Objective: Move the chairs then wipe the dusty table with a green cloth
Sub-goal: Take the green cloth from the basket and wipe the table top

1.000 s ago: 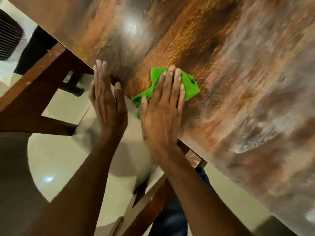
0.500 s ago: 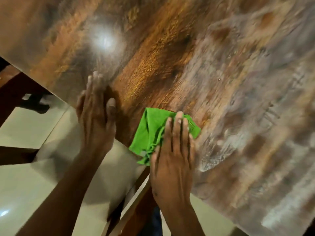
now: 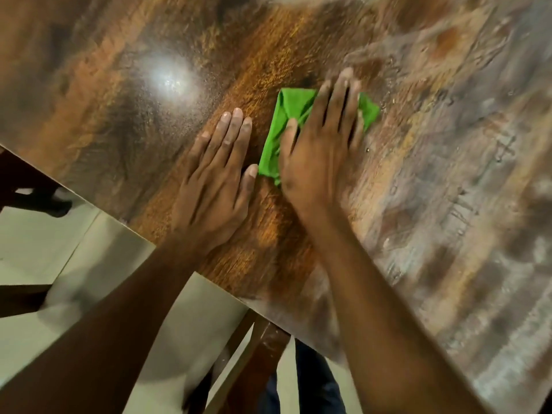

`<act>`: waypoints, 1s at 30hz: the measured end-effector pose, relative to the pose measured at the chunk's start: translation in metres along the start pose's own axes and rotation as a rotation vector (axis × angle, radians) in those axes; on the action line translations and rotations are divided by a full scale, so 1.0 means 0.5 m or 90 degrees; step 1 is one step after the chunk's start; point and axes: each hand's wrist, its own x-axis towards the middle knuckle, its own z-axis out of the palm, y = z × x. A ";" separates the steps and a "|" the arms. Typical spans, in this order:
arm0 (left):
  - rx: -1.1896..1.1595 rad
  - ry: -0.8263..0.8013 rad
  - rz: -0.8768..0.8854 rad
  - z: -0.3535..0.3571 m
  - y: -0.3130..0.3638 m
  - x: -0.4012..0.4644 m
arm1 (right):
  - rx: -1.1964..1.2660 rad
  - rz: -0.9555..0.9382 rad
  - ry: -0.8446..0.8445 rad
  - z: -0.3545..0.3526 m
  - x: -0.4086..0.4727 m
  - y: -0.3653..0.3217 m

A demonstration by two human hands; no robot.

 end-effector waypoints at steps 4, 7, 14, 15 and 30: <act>-0.019 -0.010 -0.003 0.002 0.000 -0.003 | -0.011 -0.026 0.004 0.004 0.084 0.022; -0.035 0.006 0.004 -0.004 -0.001 -0.004 | -0.028 0.002 -0.028 -0.011 -0.032 0.017; -0.110 0.052 -0.004 -0.003 -0.009 -0.002 | -0.035 -0.072 -0.184 -0.033 -0.367 -0.088; -0.111 0.053 -0.006 -0.003 -0.007 0.000 | -0.036 -0.095 -0.185 -0.030 -0.383 -0.086; -0.093 0.000 0.005 0.002 -0.007 -0.012 | -0.041 -0.005 -0.034 -0.004 0.017 0.031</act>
